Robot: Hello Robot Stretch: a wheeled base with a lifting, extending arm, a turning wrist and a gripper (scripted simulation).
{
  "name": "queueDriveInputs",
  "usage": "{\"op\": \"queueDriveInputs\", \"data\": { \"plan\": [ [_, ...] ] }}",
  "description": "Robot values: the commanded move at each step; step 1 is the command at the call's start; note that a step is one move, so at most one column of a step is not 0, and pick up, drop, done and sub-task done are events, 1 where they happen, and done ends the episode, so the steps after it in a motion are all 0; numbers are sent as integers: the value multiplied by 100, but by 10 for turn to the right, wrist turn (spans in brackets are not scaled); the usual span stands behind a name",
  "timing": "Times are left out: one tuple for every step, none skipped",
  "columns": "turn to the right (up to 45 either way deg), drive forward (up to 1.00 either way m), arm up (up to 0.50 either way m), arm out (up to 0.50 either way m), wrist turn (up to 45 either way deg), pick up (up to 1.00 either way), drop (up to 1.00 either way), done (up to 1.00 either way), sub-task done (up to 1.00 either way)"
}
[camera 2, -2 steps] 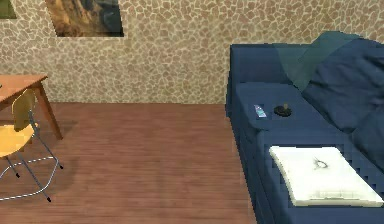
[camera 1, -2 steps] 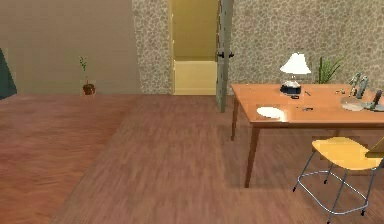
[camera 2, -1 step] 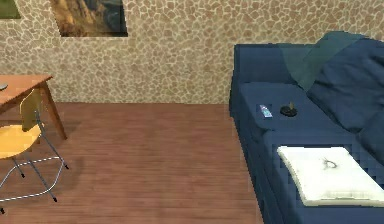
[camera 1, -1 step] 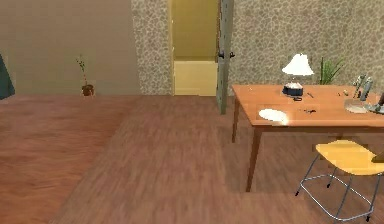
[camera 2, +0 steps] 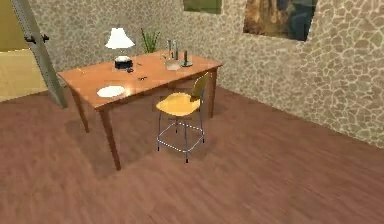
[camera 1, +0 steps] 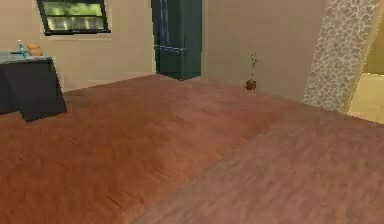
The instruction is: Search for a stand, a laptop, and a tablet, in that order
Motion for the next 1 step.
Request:
{"op": "queueDriveInputs", "data": {
  "plan": [
    [-360, 0, 0, 0, 0, 0, 0, 0, 0]
  ]
}}
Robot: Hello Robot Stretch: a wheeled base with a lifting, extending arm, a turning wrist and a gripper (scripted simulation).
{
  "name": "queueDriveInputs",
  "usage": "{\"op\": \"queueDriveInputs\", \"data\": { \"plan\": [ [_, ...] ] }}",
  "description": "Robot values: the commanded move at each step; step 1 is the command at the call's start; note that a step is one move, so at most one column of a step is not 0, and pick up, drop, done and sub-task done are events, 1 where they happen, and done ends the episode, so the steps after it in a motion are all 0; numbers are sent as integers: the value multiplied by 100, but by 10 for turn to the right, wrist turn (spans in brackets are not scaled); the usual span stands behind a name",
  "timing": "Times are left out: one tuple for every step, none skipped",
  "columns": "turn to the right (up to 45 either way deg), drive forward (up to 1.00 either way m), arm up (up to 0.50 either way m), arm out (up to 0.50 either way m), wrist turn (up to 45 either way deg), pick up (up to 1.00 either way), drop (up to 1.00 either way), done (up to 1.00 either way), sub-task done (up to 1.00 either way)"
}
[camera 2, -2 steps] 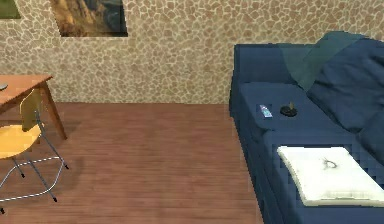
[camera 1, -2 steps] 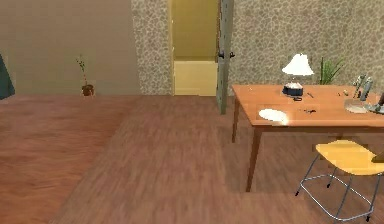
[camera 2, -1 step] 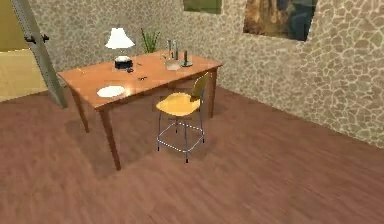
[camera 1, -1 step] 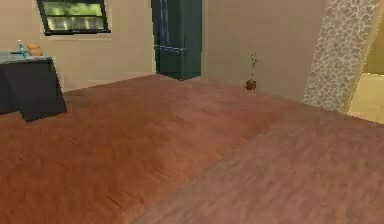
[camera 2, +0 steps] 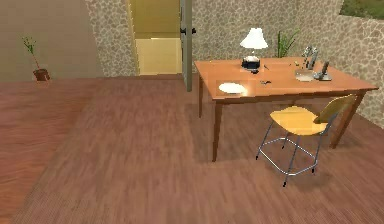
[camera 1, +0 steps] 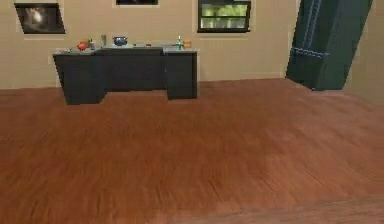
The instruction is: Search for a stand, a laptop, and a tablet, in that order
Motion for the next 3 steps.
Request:
{"op": "queueDriveInputs", "data": {
  "plan": [
    [0, 15, 0, 0, 0, 0, 0, 0, 0],
    [-450, 0, 0, 0, 0, 0, 0, 0, 0],
    [-270, 0, 0, 0, 0, 0, 0, 0, 0]
  ]
}}
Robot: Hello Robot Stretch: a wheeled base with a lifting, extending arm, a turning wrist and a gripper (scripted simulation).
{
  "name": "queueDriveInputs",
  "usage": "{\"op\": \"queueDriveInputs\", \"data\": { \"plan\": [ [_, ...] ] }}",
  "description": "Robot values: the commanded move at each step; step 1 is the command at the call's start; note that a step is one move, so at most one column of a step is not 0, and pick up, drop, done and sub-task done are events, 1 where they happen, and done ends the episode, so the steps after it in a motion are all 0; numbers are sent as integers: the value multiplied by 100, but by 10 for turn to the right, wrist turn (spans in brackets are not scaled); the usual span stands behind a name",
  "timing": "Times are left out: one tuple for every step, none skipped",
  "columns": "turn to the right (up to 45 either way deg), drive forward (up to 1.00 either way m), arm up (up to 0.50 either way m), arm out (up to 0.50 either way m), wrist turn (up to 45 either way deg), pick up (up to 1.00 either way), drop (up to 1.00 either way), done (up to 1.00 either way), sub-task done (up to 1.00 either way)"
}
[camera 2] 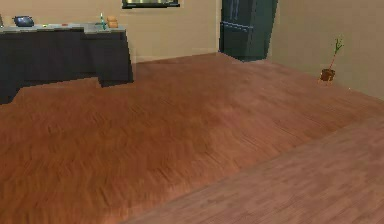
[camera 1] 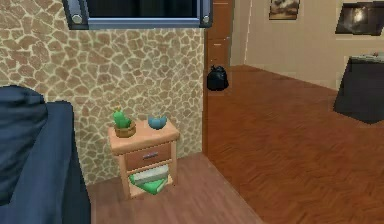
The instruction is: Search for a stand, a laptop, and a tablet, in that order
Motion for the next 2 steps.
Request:
{"op": "queueDriveInputs", "data": {
  "plan": [
    [0, 60, 0, 0, 0, 0, 0, 0, 0],
    [-210, 0, 0, 0, 0, 0, 0, 0, 0]
  ]
}}
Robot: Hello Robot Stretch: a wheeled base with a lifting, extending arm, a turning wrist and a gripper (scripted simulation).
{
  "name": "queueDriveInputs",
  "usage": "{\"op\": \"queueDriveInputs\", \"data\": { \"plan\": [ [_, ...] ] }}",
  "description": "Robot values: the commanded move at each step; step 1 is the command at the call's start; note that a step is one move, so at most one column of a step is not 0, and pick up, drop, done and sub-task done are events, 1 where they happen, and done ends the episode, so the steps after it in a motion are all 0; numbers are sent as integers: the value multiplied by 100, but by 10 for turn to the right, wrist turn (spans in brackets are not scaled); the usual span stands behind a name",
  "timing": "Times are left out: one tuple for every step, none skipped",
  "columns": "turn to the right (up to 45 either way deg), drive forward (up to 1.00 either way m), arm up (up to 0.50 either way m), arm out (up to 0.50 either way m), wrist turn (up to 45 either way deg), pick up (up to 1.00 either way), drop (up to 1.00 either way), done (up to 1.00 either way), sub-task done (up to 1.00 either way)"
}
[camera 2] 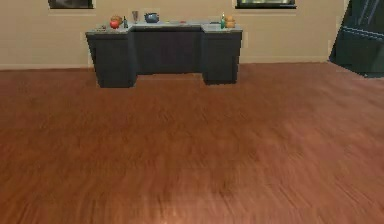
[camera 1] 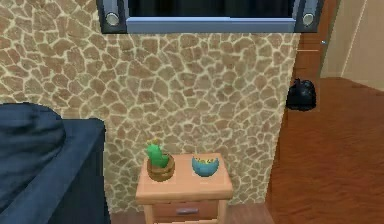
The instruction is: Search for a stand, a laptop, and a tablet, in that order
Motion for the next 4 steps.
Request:
{"op": "queueDriveInputs", "data": {
  "plan": [
    [0, 0, 0, 0, 0, 0, 0, 0, 100],
    [450, 0, 0, 0, 0, 0, 0, 0, 0],
    [450, 0, 0, 0, 0, 0, 0, 0, 0],
    [450, 0, 0, 0, 0, 0, 0, 0, 0]
  ]
}}
